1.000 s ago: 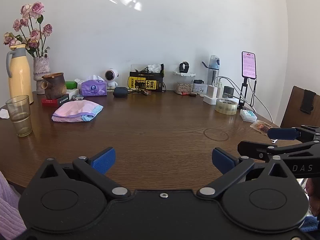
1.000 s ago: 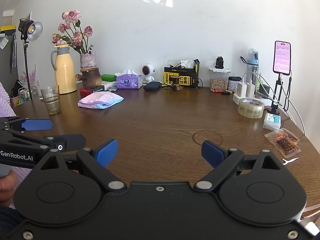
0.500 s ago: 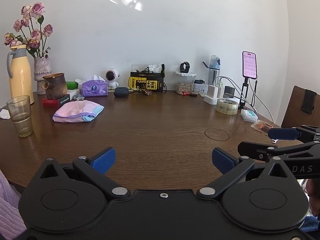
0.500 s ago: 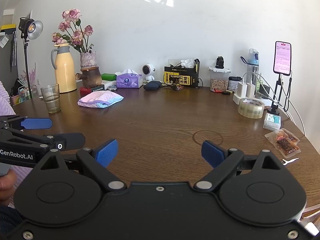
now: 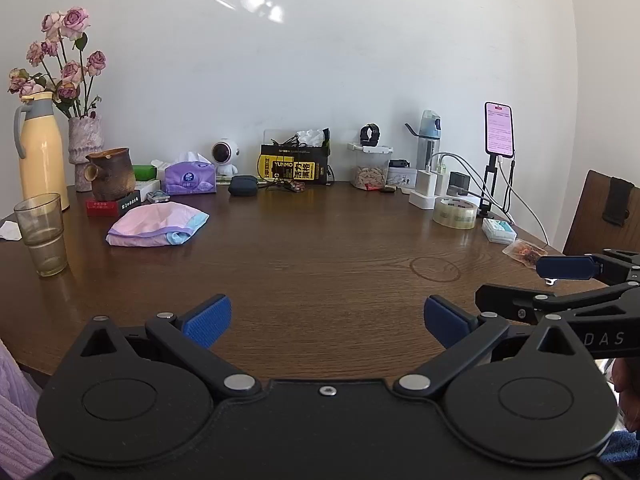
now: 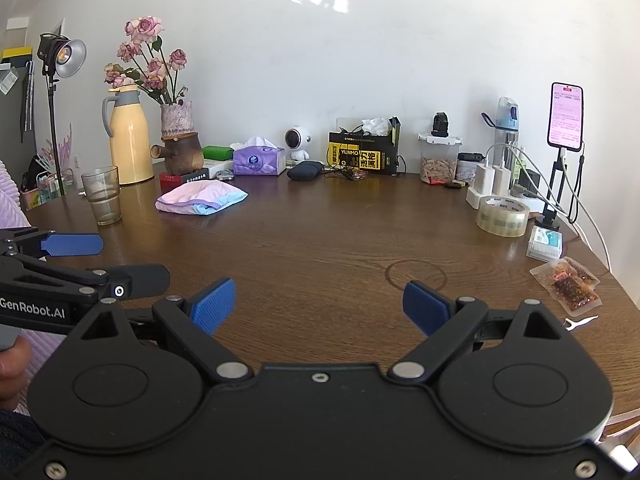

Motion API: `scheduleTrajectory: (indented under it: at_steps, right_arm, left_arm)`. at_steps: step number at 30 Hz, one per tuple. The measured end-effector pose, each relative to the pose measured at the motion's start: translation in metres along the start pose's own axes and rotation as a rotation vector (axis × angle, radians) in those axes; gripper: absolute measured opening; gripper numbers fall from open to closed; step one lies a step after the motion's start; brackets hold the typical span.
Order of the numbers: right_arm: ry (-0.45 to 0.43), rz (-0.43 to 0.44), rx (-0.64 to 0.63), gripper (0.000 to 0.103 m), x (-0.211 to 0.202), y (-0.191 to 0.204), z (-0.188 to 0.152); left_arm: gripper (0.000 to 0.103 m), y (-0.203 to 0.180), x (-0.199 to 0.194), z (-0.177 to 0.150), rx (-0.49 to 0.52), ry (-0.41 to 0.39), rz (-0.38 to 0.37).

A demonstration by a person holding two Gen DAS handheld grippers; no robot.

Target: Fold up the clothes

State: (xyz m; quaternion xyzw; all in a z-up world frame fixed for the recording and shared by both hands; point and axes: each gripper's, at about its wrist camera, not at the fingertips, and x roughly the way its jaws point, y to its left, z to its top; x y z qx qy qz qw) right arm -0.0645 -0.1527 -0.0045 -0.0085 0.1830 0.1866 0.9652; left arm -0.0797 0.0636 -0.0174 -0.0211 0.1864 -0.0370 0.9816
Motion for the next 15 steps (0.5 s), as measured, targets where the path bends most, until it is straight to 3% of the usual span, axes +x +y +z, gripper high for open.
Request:
scheduleTrajectory:
  at_steps: [15]
  right_arm:
    - [0.002,0.007,-0.006,0.095,0.005,-0.016,0.007]
  left_arm:
    - [0.103,0.0,-0.001,0.002,0.002,-0.003,0.001]
